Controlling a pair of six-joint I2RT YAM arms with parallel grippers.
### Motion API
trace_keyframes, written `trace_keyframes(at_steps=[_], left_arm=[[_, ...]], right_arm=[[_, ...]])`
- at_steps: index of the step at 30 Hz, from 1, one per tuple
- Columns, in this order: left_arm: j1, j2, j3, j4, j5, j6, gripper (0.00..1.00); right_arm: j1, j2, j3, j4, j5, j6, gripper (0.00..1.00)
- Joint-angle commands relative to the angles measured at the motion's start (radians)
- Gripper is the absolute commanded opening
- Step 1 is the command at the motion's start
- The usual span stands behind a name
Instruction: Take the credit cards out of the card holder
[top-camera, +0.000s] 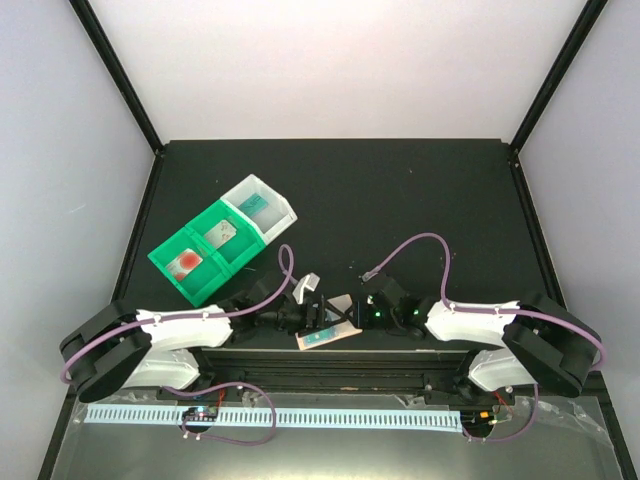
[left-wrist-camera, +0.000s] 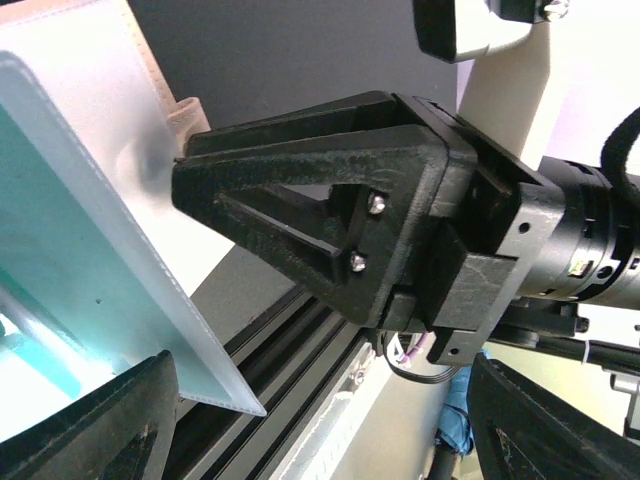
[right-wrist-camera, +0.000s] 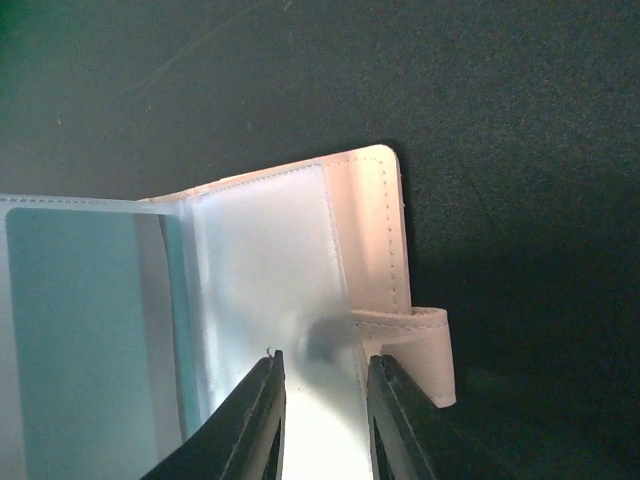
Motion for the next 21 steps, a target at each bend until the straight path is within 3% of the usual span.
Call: trace_keyframes(at_steps=[1,10,17,21], left_arm=[[-0.008,0.009,0.045,0.025,0.022,0.048,0.8],[-0.008,0.021,0.055,0.006,0.026,0.078,0.78],[0.004,-0.08,0.037,-0.166,-0.072,0.112,0.75],[0.018,-0.145,0.014,-0.243,-0.12,0.126,0.73]], right_arm=[[-0.008,0.022,-0.028,-0.003,0.016,-0.011,0.23],[-0.008,0.012,-0.067,0.065,-0.047,0.024,0.19],[0.023,-0.035,-0.095,0.085,-0.094,0.074,0.17],[0.037,-0.088,-0.081,-0.001,-0.071,0.077,0.17]])
